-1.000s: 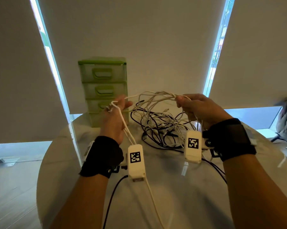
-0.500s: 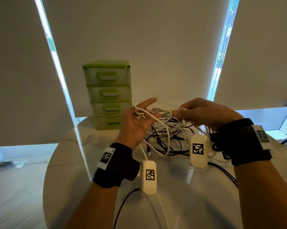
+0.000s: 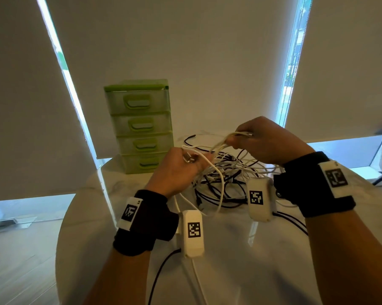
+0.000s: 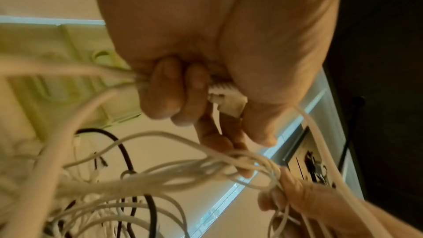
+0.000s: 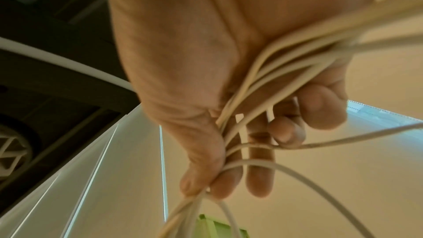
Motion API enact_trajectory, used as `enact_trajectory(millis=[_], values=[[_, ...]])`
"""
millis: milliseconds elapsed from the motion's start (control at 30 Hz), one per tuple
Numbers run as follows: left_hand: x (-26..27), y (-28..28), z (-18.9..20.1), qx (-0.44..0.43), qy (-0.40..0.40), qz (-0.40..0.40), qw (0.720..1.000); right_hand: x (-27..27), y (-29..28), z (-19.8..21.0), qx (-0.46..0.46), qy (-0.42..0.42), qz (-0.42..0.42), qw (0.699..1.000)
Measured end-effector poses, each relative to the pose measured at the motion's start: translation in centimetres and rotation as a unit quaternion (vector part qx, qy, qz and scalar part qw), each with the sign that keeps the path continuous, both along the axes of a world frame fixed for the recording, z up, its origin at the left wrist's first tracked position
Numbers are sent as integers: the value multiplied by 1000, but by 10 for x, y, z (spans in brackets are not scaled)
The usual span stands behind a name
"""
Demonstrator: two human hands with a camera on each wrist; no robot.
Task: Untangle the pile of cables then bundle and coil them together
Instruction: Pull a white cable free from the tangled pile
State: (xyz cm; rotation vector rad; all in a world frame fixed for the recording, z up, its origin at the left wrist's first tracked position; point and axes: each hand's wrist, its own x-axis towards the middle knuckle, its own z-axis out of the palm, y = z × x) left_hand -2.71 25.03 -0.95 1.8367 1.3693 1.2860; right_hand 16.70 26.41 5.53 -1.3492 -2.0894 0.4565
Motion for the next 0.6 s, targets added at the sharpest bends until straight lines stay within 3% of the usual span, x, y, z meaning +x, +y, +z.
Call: enact_trajectory(millis=[167, 367, 600], values=[[-3, -5, 0, -59, 17, -61, 996, -6, 0, -6, 33, -20, 3, 999], [-5, 0, -3, -118, -189, -73, 972, -13, 0, -6, 147, -99, 48, 983], [0, -2, -3, -116, -175, -109, 972, -13, 1, -3, 182, -85, 31, 979]])
